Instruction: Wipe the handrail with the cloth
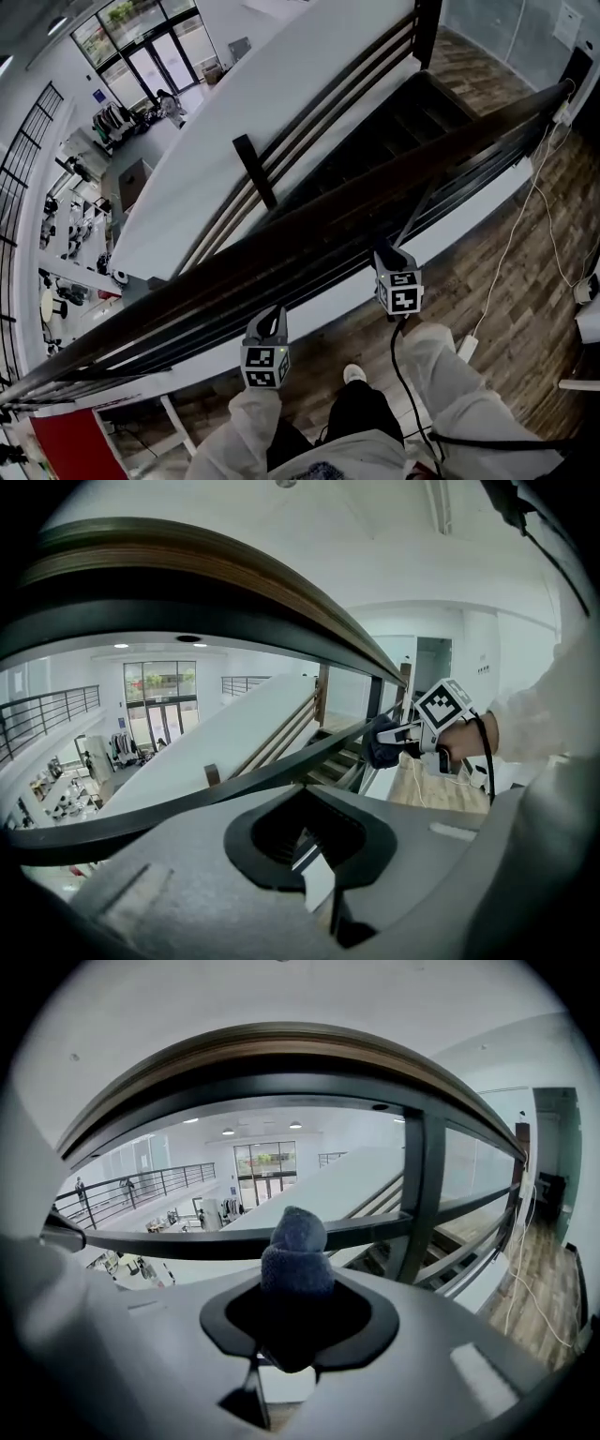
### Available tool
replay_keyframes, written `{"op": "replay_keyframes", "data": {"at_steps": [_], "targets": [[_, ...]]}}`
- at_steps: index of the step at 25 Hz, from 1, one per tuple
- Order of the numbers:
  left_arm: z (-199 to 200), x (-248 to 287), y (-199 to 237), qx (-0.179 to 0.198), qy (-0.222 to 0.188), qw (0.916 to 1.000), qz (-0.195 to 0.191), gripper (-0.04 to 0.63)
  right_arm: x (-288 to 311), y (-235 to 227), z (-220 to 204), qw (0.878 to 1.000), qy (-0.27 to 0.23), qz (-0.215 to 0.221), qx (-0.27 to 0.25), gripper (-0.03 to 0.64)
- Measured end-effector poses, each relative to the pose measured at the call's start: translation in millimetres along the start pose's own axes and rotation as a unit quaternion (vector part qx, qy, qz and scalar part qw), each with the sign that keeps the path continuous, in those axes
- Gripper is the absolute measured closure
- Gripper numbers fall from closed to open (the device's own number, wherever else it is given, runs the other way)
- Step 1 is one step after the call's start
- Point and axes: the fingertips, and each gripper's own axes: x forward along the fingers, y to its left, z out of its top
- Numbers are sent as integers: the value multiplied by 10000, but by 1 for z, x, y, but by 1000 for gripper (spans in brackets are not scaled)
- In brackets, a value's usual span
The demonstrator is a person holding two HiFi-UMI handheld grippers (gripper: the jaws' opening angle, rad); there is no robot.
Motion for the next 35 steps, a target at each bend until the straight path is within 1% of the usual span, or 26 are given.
{"op": "replay_keyframes", "data": {"at_steps": [3,7,8,10,11,14,15,16,18,20,22,25,28,31,35], "targets": [[-26,-35,31,-79,47,9999,67,598,-4,66,-15,9997,114,171,-91,509],[-74,-83,84,-234,153,9995,156,598,-5,173,-39,9982,252,497,-220,509],[-89,-94,97,-333,184,9989,275,598,-1,201,-45,9966,308,671,-354,509],[-117,-124,118,-658,266,9954,640,598,1,258,-56,9898,480,1135,-717,509],[-127,-140,128,-756,279,9939,756,598,-3,285,-61,9867,554,1291,-818,509],[-156,-178,175,-786,228,9926,900,598,-10,359,-86,9824,687,1484,-898,509],[-169,-188,193,-878,184,9906,1033,598,-6,384,-95,9789,735,1629,-995,509],[-182,-199,209,-1031,136,9868,1238,598,0,411,-102,9729,791,1842,-1148,509],[-206,-228,241,-1321,105,9766,1691,598,7,464,-114,9582,901,2279,-1473,509],[-225,-260,271,-1516,86,9680,2000,598,5,512,-122,9474,968,2549,-1674,509],[-240,-292,297,-1653,35,9611,2211,598,-2,557,-126,9403,995,2718,-1793,509],[-260,-336,332,-1818,-36,9515,2482,598,-14,620,-133,9293,1037,2950,-1964,509],[-283,-374,366,-1878,-86,9453,2667,598,-25,684,-147,9181,1055,3169,-2134,509],[-310,-406,397,-1893,-102,9414,2789,598,-34,741,-165,9130,1073,3294,-2155,509],[-341,-436,433,-2000,-149,9345,2940,598,-40,804,-181,9077,1121,3406,-2179,509]]}}
